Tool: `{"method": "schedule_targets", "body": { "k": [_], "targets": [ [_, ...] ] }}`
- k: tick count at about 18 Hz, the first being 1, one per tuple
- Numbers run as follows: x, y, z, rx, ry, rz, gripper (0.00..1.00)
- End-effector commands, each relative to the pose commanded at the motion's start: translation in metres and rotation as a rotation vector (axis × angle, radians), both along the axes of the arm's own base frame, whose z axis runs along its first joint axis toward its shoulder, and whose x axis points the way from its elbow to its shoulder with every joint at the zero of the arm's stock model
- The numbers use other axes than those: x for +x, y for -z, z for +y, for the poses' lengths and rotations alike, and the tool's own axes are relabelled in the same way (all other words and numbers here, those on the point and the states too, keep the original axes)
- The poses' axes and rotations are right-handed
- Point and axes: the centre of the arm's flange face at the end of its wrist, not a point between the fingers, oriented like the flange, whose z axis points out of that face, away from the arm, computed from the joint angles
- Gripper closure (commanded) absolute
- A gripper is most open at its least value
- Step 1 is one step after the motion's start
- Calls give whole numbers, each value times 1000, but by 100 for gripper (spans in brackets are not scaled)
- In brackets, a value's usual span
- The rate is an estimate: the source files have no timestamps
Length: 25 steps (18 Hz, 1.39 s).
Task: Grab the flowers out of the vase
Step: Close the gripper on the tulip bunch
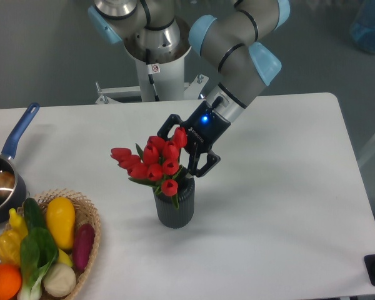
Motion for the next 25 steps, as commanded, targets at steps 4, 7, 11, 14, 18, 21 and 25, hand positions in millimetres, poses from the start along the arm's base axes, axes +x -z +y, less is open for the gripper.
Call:
{"method": "schedule_targets", "body": {
  "k": [4,7,11,14,18,21,25],
  "targets": [
    [-1,0,-1,-1,-2,-2,48],
    [-3,-1,-3,-1,-9,-1,49],
    [-5,-3,-3,-1,-14,-1,57],
    [-6,-3,-3,-2,-14,0,57],
    [-5,-4,-3,-1,-15,-1,63],
    [-4,-5,-3,0,-15,0,68],
    [-5,-5,-4,1,-16,0,68]
  ]
}}
